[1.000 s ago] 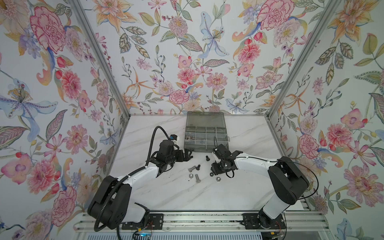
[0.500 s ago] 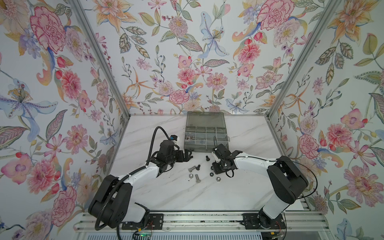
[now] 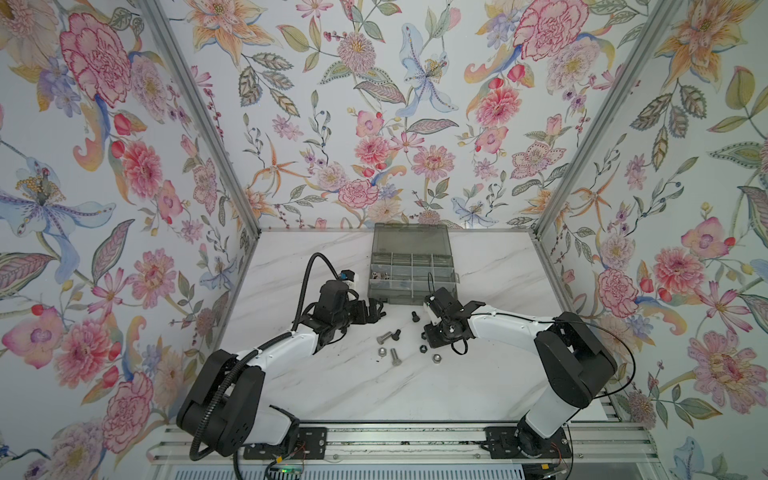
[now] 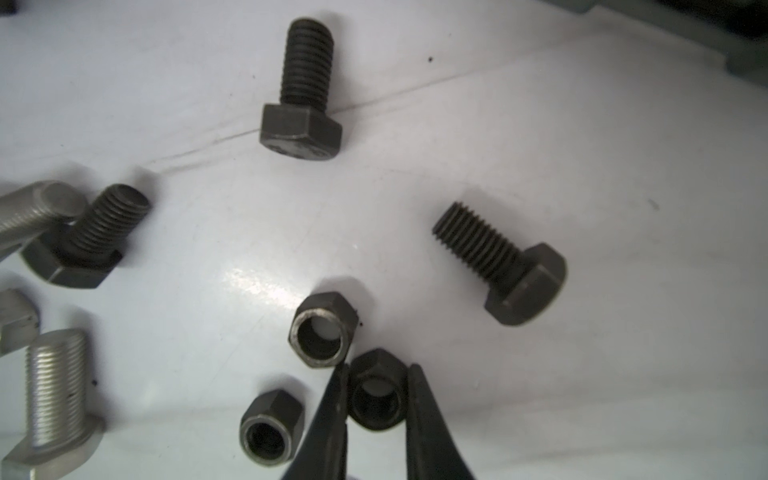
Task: Sort the screws and nuts into containers
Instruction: 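Lower the right gripper around another dark hex nut, then close the right gripper on the dark hex nut and lift it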
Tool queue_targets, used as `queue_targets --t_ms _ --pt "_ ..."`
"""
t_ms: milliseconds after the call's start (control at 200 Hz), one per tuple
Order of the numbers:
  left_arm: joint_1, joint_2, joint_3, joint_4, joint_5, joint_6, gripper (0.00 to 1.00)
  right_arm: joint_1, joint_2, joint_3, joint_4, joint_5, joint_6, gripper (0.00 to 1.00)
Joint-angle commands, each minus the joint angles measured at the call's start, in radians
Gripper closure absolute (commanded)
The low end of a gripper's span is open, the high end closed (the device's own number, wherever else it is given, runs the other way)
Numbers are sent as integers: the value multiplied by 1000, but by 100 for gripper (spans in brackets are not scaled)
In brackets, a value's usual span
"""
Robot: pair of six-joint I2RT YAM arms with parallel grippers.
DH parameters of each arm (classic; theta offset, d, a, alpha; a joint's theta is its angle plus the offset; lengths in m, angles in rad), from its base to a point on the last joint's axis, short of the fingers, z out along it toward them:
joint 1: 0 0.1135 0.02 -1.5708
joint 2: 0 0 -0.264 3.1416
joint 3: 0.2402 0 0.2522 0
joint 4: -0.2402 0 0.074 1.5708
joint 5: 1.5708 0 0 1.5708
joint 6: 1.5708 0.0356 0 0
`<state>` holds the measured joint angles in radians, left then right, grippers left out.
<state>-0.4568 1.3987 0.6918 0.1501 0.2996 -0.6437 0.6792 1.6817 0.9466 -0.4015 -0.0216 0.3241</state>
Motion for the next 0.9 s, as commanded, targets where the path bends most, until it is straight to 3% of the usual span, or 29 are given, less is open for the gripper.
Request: queue_targets --t_ms 0,185,355,896 --pt "10 -9 17 -24 -17 18 1 -16 -82 2 -12 -26 -33 98" --pt "11 -6 12 -10 -9 12 1 -58 -140 92 -11 -61 -87 98" --pt "12 -6 6 -6 -9 10 1 -91 -104 219 -11 -67 -143 99" --pt "11 -16 6 -17 -20 11 0 -141 274 681 -11 -64 -197 99"
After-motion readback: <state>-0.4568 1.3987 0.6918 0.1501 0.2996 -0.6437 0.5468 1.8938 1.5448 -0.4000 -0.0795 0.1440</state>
